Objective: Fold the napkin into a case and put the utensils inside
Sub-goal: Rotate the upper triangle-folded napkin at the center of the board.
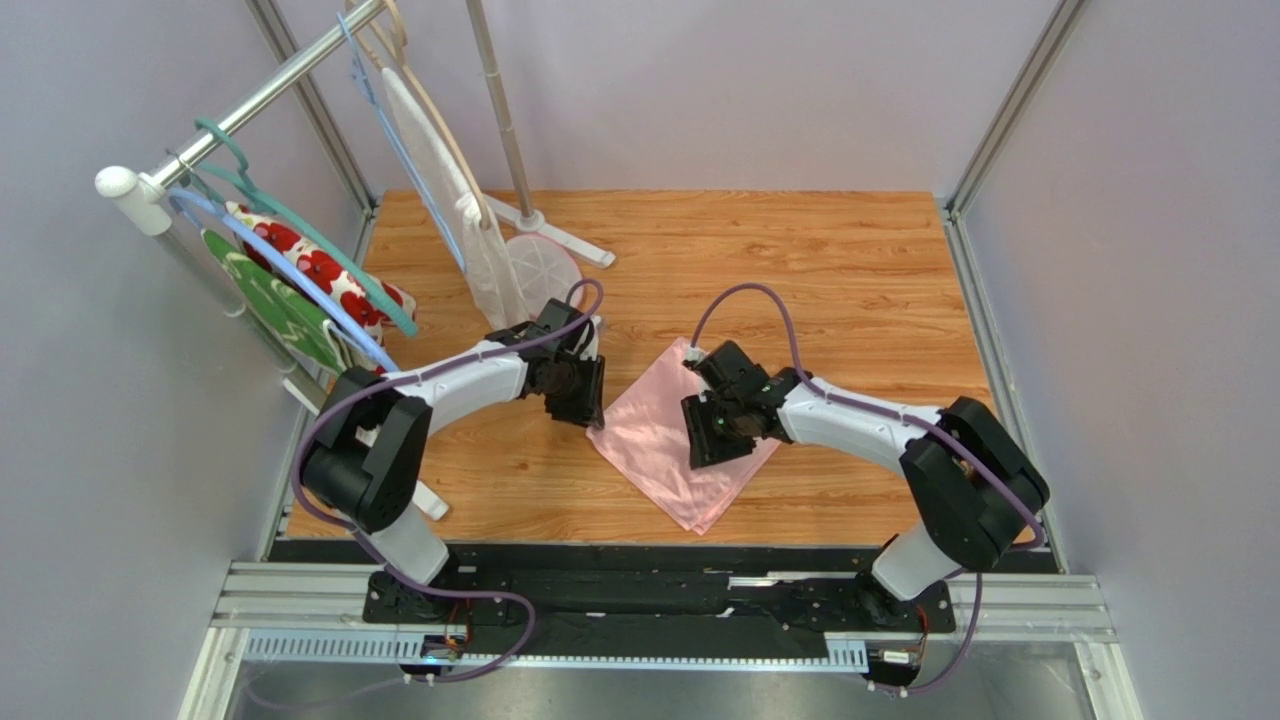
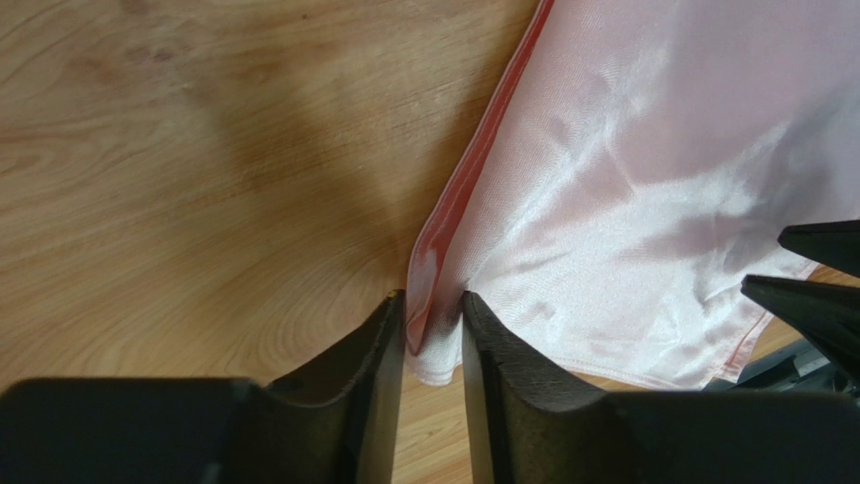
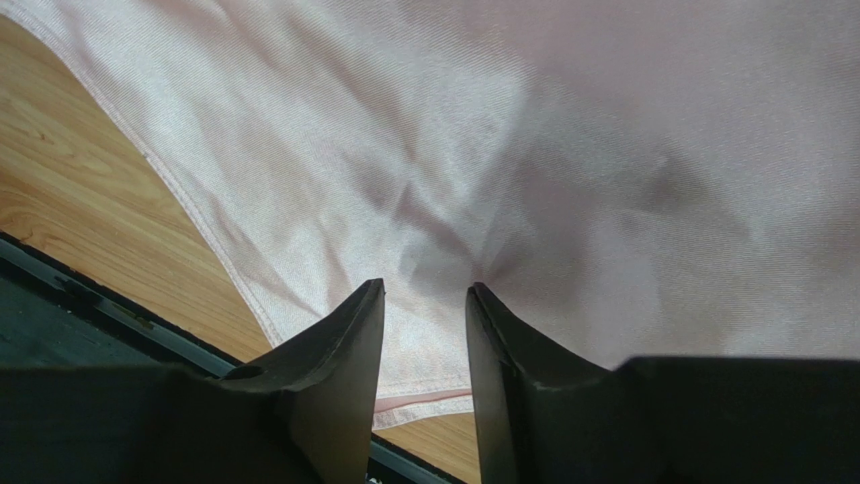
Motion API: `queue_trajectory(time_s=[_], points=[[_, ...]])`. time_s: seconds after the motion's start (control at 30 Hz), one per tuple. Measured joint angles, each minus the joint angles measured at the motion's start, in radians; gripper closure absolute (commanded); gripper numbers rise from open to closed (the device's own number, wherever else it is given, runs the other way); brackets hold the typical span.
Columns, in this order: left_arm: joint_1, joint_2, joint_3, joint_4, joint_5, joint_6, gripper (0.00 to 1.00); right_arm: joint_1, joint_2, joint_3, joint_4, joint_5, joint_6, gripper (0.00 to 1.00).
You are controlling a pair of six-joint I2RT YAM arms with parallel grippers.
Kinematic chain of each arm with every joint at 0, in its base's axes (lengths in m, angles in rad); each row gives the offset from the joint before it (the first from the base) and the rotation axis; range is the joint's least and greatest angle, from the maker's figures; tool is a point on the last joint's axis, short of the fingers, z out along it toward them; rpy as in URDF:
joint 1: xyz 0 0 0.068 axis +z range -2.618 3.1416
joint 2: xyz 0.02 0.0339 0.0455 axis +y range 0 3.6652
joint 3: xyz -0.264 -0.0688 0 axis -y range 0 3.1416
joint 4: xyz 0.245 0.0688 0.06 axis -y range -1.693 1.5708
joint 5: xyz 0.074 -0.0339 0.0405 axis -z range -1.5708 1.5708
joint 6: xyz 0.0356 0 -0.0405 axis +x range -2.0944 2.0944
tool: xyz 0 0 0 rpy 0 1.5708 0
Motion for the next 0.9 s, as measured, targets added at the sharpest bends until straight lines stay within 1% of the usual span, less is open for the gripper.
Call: queue_trajectory(time_s=[0.03, 0.1, 0.23, 0.27, 0.37, 0.5, 0.6, 0.7, 0.83, 0.9], points=[[0.0, -0.01, 0.0, -0.013, -0.013, 0.002, 0.5, 0.021, -0.005, 0.011, -0.019, 0.016, -0.005, 0.57], [0.001, -0.037, 0.0, -0.033, -0.032, 0.01, 0.49, 0.059, -0.017, 0.028, -0.047, 0.035, -0.01, 0.54], [0.001, -0.093, -0.005, -0.044, -0.053, 0.007, 0.5, 0.106, -0.044, 0.033, -0.072, 0.026, -0.009, 0.54], [0.001, -0.102, -0.012, -0.039, -0.058, 0.005, 0.5, 0.111, -0.05, 0.029, -0.071, 0.016, -0.006, 0.55], [0.001, -0.123, -0.055, -0.026, -0.066, -0.005, 0.49, 0.111, -0.081, -0.01, -0.054, -0.013, 0.013, 0.61], [0.001, -0.129, -0.099, -0.024, -0.065, -0.023, 0.48, 0.111, -0.092, -0.083, -0.032, -0.023, 0.033, 0.63], [0.009, -0.129, -0.113, -0.003, -0.052, -0.037, 0.48, 0.111, -0.098, -0.122, -0.016, -0.025, 0.038, 0.63], [0.027, -0.128, -0.135, 0.045, -0.022, -0.058, 0.5, 0.119, -0.103, -0.128, -0.003, -0.013, 0.038, 0.63], [0.04, -0.117, -0.157, 0.09, 0.016, -0.082, 0.51, 0.151, -0.119, -0.137, 0.005, 0.037, 0.046, 0.64], [0.041, -0.113, -0.166, 0.114, 0.033, -0.094, 0.51, 0.166, -0.135, -0.145, 0.005, 0.061, 0.051, 0.62]])
